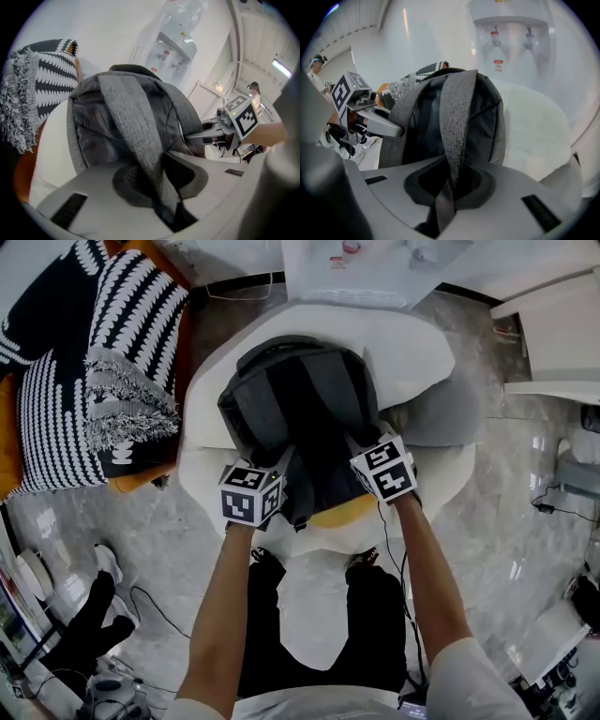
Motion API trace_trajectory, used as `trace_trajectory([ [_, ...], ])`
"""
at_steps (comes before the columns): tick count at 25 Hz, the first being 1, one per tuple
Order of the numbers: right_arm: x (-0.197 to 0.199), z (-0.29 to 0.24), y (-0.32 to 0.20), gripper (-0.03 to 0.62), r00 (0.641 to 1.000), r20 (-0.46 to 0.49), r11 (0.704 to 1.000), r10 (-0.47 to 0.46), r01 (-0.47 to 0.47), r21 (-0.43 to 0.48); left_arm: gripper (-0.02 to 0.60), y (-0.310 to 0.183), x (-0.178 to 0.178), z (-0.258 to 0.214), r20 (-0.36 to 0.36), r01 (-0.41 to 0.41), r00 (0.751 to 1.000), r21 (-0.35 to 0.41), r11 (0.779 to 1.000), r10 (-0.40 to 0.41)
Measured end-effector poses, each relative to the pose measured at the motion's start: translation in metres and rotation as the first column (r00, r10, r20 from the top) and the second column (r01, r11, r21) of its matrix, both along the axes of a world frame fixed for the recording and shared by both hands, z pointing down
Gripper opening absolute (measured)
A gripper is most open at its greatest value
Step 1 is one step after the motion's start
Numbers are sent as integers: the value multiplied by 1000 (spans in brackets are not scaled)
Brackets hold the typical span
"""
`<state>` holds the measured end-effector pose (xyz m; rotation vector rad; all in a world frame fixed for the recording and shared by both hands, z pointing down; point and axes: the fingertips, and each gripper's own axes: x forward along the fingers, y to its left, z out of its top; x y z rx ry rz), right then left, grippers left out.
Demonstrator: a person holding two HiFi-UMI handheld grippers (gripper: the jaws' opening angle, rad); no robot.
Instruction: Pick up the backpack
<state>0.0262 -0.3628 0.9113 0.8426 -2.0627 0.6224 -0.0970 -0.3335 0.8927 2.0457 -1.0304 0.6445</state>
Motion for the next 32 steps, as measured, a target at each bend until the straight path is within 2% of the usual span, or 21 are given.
trace_trajectory([
  [5,0,-14,7,34,1000,-5,1000,-22,22,-12,60,2,-3,-11,-4,31,1000,-8,999,-31],
  [16,-8,-37,27,34,999,35,995,-30,33,-91,58,8,-4,-33,-2,50,999,-36,998,-50],
  [25,-5,-62,29,34,998,56,997,-31,35,-70,57,10,1,-52,-41,92,995,-32,995,-94],
  [32,2,-73,35,34,997,76,999,-17,20,-45,57,15,7,-64,-56,82,995,-3,997,-83],
])
